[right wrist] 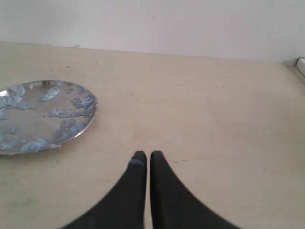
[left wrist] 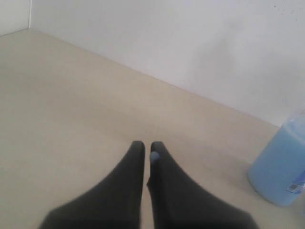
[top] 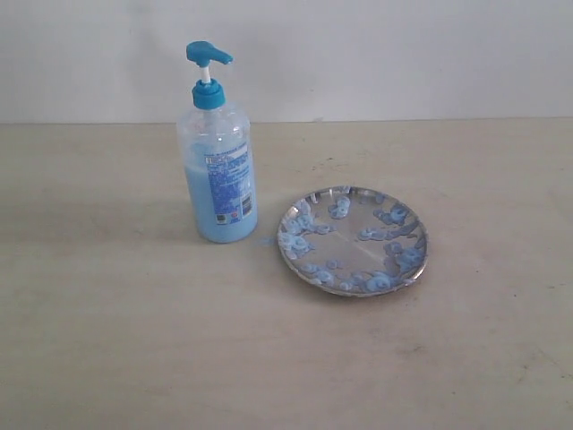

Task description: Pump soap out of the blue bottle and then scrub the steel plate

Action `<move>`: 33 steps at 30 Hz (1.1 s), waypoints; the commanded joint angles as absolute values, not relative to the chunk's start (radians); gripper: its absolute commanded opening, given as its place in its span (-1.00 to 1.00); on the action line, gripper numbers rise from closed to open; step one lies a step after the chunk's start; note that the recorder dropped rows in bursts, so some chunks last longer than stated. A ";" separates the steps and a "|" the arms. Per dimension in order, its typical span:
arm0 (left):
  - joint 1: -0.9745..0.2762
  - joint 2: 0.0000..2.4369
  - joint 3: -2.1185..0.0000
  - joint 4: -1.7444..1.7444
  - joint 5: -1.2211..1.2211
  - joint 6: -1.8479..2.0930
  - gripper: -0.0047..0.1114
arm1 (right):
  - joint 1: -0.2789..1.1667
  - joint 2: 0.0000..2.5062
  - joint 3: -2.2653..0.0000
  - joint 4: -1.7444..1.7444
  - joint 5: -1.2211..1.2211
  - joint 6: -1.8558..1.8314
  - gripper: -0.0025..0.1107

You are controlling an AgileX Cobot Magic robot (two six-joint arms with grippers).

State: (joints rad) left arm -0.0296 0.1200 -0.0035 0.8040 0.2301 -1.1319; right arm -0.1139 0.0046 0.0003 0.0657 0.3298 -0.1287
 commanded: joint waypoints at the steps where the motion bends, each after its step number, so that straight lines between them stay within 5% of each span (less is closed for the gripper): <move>1: -0.034 0.123 0.000 0.804 0.229 -1.128 -0.85 | -0.118 0.000 0.000 0.073 0.322 -0.141 -0.96; 18: -0.034 0.123 0.000 0.791 0.271 -1.124 -0.85 | -0.118 0.000 0.000 0.078 0.322 -0.132 -0.96; 20: -0.034 0.112 0.000 0.518 0.235 -1.093 -0.85 | -0.118 0.000 0.000 0.078 0.322 -0.132 -0.96; 22: -0.034 0.074 0.000 0.073 0.247 -0.753 -0.85 | -0.118 0.000 0.000 0.078 0.322 -0.132 -0.96; 28: -0.042 0.000 0.000 0.064 0.310 -0.124 -0.85 | -0.118 0.000 0.000 0.078 0.322 -0.132 -0.96; 33: 0.008 0.000 0.000 0.014 0.345 -0.066 -0.85 | -0.118 0.000 0.000 0.078 0.322 -0.132 -0.96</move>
State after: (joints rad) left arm -0.0204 0.0032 -0.0035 0.0652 0.3152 -0.1206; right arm -0.1156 0.0046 0.0003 0.0777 0.3298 -0.1308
